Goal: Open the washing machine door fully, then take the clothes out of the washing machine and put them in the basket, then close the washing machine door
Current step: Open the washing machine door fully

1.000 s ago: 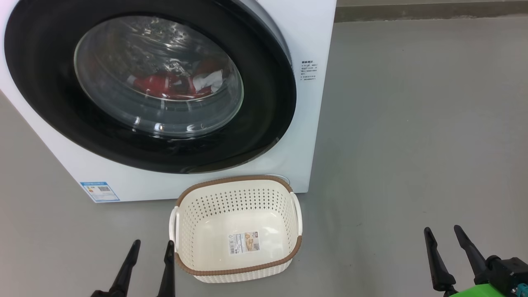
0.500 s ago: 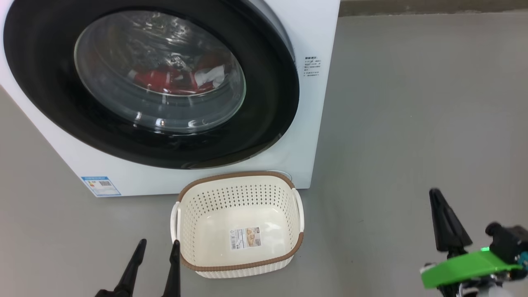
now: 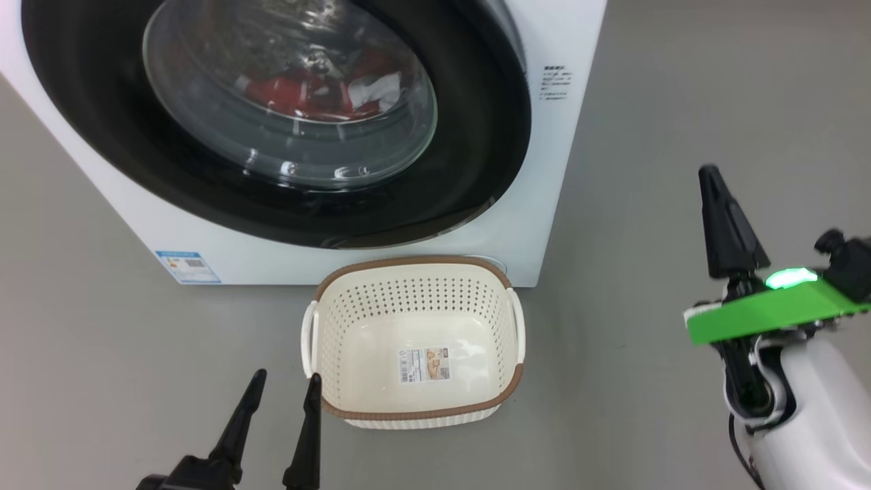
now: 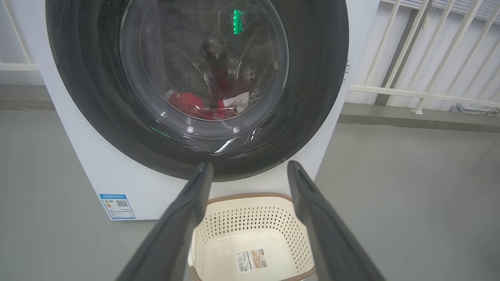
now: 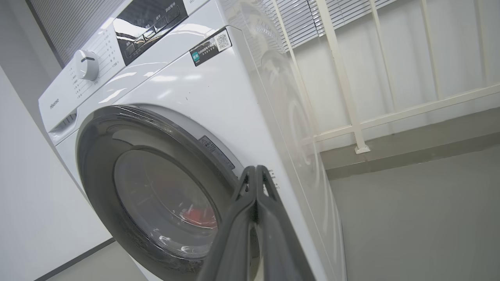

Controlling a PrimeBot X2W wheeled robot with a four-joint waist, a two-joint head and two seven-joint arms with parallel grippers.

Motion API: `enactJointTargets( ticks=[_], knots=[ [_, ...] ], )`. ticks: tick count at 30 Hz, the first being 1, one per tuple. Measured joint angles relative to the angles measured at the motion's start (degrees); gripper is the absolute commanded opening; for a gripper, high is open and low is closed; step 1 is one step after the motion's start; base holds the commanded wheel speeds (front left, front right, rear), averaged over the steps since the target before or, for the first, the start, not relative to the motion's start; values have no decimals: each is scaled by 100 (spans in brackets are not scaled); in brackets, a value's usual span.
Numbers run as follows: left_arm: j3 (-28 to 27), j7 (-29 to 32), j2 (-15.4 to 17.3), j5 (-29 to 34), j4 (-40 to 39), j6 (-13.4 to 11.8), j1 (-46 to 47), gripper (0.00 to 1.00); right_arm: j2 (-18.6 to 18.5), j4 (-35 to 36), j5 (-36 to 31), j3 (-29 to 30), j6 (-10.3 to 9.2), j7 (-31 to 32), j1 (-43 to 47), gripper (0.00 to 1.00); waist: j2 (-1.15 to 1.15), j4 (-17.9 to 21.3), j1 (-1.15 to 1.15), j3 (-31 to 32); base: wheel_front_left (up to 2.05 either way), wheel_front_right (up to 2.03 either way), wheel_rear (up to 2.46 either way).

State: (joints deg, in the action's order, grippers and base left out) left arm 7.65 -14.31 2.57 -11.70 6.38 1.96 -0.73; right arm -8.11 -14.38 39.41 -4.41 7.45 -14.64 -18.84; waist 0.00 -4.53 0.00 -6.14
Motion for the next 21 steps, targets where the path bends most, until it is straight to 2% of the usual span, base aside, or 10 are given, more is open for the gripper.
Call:
enactJointTargets(
  ticks=[6, 14, 21],
  knots=[
    [89, 0, 1, -51, -8, -49, 111, 100, -221, -216, 723, -313, 0, -1, -657, 0, 0, -180, 0, -167, 0, 0, 0],
    [192, -1, -1, -103, -7, -49, 338, 100, -898, -619, 1971, -1103, 0, -1, -1547, 0, 0, -370, 0, -443, 0, 0, 0],
    [300, -1, -3, -126, -2, -49, 545, 100, -1327, -812, 2967, -1590, 0, 57, -2320, 0, 0, -503, 0, -739, 0, 0, 0]
  ],
)
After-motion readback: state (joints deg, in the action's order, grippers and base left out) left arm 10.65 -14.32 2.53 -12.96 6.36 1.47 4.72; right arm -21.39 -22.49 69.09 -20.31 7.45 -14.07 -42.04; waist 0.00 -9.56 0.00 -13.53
